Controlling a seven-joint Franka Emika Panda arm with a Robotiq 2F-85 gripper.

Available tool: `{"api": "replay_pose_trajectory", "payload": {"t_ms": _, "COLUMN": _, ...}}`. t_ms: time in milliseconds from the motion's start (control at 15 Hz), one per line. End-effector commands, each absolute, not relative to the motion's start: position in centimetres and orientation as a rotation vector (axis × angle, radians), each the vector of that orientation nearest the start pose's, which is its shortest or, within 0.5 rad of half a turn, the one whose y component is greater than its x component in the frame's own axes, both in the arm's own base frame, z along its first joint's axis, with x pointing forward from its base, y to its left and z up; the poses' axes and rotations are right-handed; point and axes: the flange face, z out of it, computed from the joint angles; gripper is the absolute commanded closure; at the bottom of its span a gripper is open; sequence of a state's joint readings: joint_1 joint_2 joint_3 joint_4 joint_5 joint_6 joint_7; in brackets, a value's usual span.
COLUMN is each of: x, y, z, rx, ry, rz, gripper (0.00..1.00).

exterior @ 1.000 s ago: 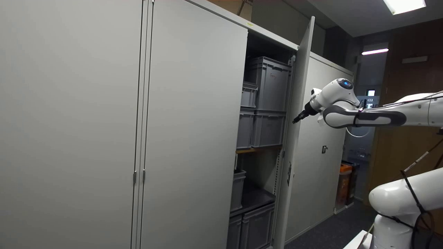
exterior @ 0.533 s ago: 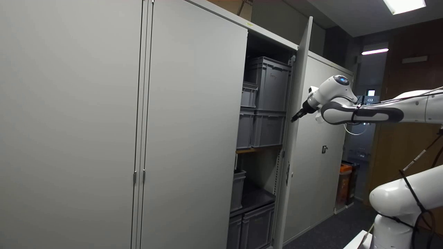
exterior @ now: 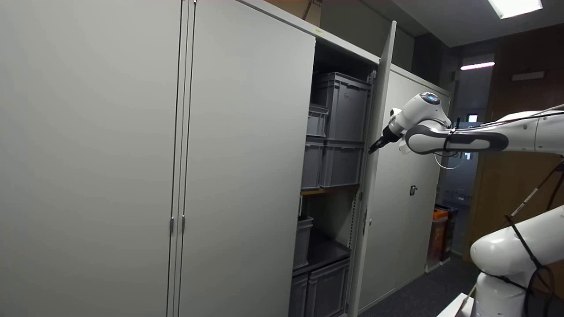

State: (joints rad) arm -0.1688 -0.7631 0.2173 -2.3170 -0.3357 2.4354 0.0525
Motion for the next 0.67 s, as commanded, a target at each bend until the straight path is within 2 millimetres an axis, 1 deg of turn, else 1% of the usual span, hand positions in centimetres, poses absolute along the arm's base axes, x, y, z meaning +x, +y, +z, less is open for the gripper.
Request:
{"api": "replay_pose_trajectory", "payload": {"t_ms": 0, "x": 37.0, "y": 4.6, "z": 70.5, "rx": -3.206, "ry": -0.236, "rz": -1.502, "gripper": 0.00}}
{"api": "replay_pose_trajectory", "payload": {"t_ms": 333, "x": 36.3, "y": 3.7, "z": 69.3, "rx": -3.227, "ry": -0.204, "rz": -1.476, "gripper": 0.00}}
{"api": "replay_pose_trajectory", "payload": {"t_ms": 600, "x": 35.4, "y": 4.0, "z": 67.2, "rx": -3.256, "ry": -0.222, "rz": -1.434, "gripper": 0.00}}
